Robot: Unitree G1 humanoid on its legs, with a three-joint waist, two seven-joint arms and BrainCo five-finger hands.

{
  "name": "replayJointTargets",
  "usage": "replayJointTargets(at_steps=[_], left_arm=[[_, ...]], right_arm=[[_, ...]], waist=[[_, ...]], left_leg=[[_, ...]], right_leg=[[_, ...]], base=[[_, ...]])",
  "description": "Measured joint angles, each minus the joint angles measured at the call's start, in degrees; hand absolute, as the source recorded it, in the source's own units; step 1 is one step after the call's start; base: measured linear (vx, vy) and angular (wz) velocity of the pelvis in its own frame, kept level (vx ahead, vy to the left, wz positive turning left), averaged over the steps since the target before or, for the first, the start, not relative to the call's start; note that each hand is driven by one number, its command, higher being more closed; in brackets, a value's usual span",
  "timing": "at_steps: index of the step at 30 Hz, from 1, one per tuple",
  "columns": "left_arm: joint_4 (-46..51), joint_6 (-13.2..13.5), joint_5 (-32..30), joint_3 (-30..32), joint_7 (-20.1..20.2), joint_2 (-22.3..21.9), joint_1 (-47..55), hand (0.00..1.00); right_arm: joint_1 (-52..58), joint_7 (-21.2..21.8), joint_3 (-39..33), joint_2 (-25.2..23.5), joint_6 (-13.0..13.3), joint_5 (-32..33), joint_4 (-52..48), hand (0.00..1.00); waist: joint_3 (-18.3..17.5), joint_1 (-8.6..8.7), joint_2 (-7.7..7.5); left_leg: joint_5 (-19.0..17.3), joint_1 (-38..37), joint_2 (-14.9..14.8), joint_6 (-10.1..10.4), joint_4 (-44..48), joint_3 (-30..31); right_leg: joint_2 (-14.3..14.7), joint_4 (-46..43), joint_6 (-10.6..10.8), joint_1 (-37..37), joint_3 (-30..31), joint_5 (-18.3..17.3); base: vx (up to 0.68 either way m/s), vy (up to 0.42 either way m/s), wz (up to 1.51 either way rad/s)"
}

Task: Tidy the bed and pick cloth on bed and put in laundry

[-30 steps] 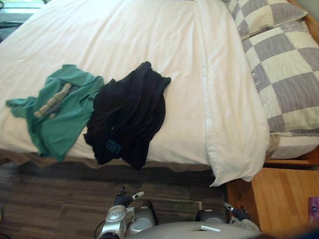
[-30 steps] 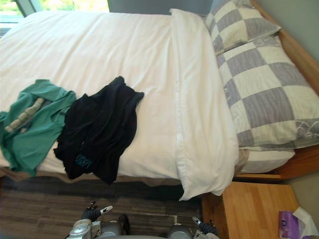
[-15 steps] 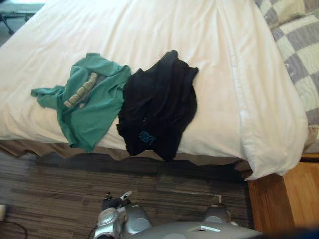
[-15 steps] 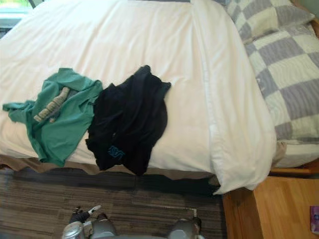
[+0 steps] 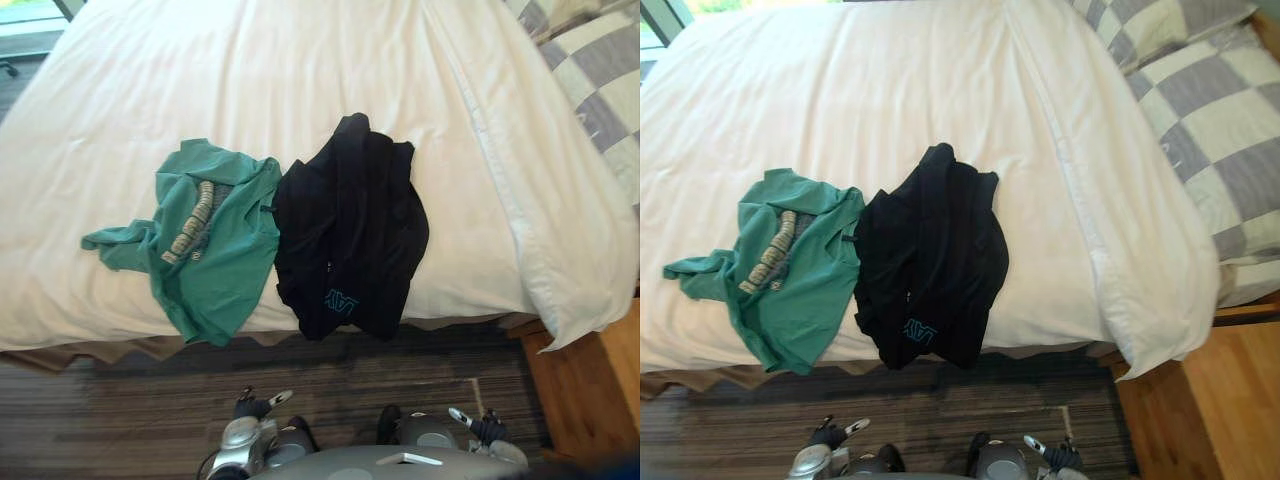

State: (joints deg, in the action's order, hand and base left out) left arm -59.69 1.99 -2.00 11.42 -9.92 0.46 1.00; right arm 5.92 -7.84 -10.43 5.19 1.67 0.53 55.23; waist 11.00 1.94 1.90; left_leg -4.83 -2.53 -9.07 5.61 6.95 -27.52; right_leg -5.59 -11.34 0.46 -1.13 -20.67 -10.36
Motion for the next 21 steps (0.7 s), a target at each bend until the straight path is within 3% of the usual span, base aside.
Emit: replayJointTargets(at_steps=[2,4,5,6,7,9,11,12,13,14,15,17,18,19,20,21], left_arm=[[0.5,0.1,0.2,-0.1,0.0,0.0,0.0,0.00],[2.5,1.0,1.6,-0.5,0.0,-0.1,-0.6,0.00],[2.5,1.3,2.2,-1.0,0.0,-0.1,-0.5,0.00],[2.3,1.5,2.7,-2.0,0.1,-0.2,-0.2,0.00],[2.2,1.5,2.7,-2.3,0.2,-0.7,0.3,0.00],[2.2,1.5,2.6,-1.8,0.2,-0.6,0.5,0.00],[2.3,1.6,2.5,-1.0,0.3,0.3,0.3,0.00],[2.2,1.7,2.6,0.7,0.3,0.8,0.3,0.00],[2.2,1.6,2.6,2.1,0.3,0.7,0.5,0.00],[2.3,1.6,2.6,2.7,0.2,0.4,0.8,0.00],[2.3,1.6,2.6,2.7,0.3,0.3,0.9,0.00],[2.4,1.9,2.5,2.8,0.3,-0.1,1.6,0.00],[2.4,1.9,2.5,2.9,0.2,-0.4,2.0,0.00],[2.4,2.0,2.5,3.2,0.2,-1.1,2.9,0.00],[2.4,2.0,2.4,4.6,0.1,-0.4,2.8,0.00],[2.3,2.0,2.4,4.5,-0.1,1.6,3.4,0.00]], right_arm=[[-1.7,0.0,0.1,0.2,0.0,-0.8,0.9,0.00],[-2.6,-0.1,0.4,0.9,0.0,-1.9,0.9,0.00],[-2.7,-0.1,0.3,1.2,-0.2,-1.9,1.3,0.00],[-2.7,-0.2,0.0,1.7,-0.4,-2.0,1.8,0.00],[-2.7,-0.2,-0.8,2.3,-0.8,-2.3,2.3,0.00],[-2.7,-0.2,-3.4,2.1,-1.0,-2.8,2.1,0.00],[-2.4,-0.2,-5.6,0.5,-1.2,-2.5,2.1,0.00],[-1.7,-0.2,-7.6,-0.8,-1.3,-2.3,2.0,0.00],[-0.7,-0.2,-7.9,-0.7,-1.3,-1.9,2.0,0.00],[0.8,-0.3,-8.2,-0.1,-1.3,-1.8,1.8,0.00],[1.3,-0.3,-8.5,0.0,-1.4,-1.8,1.7,0.00],[3.0,-0.8,-8.9,0.1,-1.3,-1.4,0.8,0.00],[3.5,-0.9,-8.9,0.2,-1.2,-1.3,0.5,0.00],[4.0,-1.0,-8.9,0.6,-1.2,-1.2,0.1,0.00],[3.7,-1.1,-9.0,-1.5,-1.4,-1.1,0.9,0.00],[4.9,-0.8,-9.1,-3.9,-1.3,-1.3,0.8,0.00]], waist=[[0.8,-0.47,0.34],[3.4,-1.40,0.31],[3.7,-1.51,0.06],[3.5,-1.15,1.00],[3.6,-0.65,2.11],[3.5,-0.28,2.60],[4.4,0.47,0.05],[4.4,0.49,-0.46],[4.3,0.51,-1.16],[3.7,0.46,-0.59],[3.6,0.39,-0.30],[2.5,0.40,0.66],[1.8,0.32,1.12],[0.6,0.24,2.60],[-0.7,0.47,-0.13],[-3.0,0.55,-2.16]], left_leg=[[-0.1,1.1,-0.1,0.2,3.1,0.2],[-0.1,5.3,-0.8,0.8,13.6,1.7],[-0.8,5.5,-0.7,0.8,14.0,1.8],[-0.5,5.2,-0.7,0.6,12.1,1.7],[2.3,4.4,-1.2,0.0,8.3,1.7],[3.2,3.7,0.8,-0.5,5.7,3.1],[2.7,5.0,2.8,-0.3,6.3,4.7],[-0.9,6.7,1.3,-1.9,9.6,4.2],[-1.7,7.1,-1.4,-1.8,10.4,4.0],[-1.6,7.4,-5.8,-1.7,10.2,3.4],[-1.3,7.5,-7.7,-1.3,9.9,2.9],[0.5,7.6,-12.6,-1.1,8.0,3.3],[1.0,7.8,-13.4,-1.1,8.0,3.4],[1.4,8.0,-14.5,0.7,7.7,3.7],[-0.6,9.4,-11.6,6.4,11.6,3.9],[-2.8,12.0,-9.6,6.1,14.8,5.1]], right_leg=[[-0.4,0.5,0.0,0.2,1.2,0.0],[-2.9,0.4,0.1,1.0,2.5,0.1],[-3.5,0.4,0.3,1.0,2.7,0.2],[-3.9,0.4,0.6,1.3,2.7,0.4],[-4.2,0.2,0.9,1.5,2.7,0.5],[-5.7,0.4,2.8,1.0,3.0,1.3],[-8.8,0.4,3.8,0.3,3.0,1.2],[-10.3,0.3,4.4,0.2,2.9,1.6],[-11.0,0.3,5.0,0.2,2.8,1.9],[-12.2,0.3,6.4,0.1,2.8,2.6],[-12.9,0.1,7.4,0.1,2.8,2.9],[-16.4,-0.3,11.6,-0.2,3.0,3.6],[-16.8,-0.3,12.9,-0.3,3.1,3.9],[-17.2,0.1,13.4,0.0,3.2,4.1],[-20.7,2.3,13.5,2.0,3.5,6.0],[-21.3,4.9,12.8,2.6,2.3,10.3]], base=[[-0.01,-0.005,-0.15],[-0.04,0.032,-0.24],[-0.03,0.083,-0.18],[0.00,0.128,-0.09],[0.01,0.221,-0.11],[0.00,0.243,-0.01],[-0.05,0.256,0.24],[-0.07,0.228,0.22],[-0.04,0.312,0.20],[0.02,0.307,0.14],[0.06,0.411,0.14],[0.06,0.524,0.10],[0.08,0.611,0.06],[0.13,0.644,0.28],[0.17,0.659,0.49],[0.17,0.492,0.43]])
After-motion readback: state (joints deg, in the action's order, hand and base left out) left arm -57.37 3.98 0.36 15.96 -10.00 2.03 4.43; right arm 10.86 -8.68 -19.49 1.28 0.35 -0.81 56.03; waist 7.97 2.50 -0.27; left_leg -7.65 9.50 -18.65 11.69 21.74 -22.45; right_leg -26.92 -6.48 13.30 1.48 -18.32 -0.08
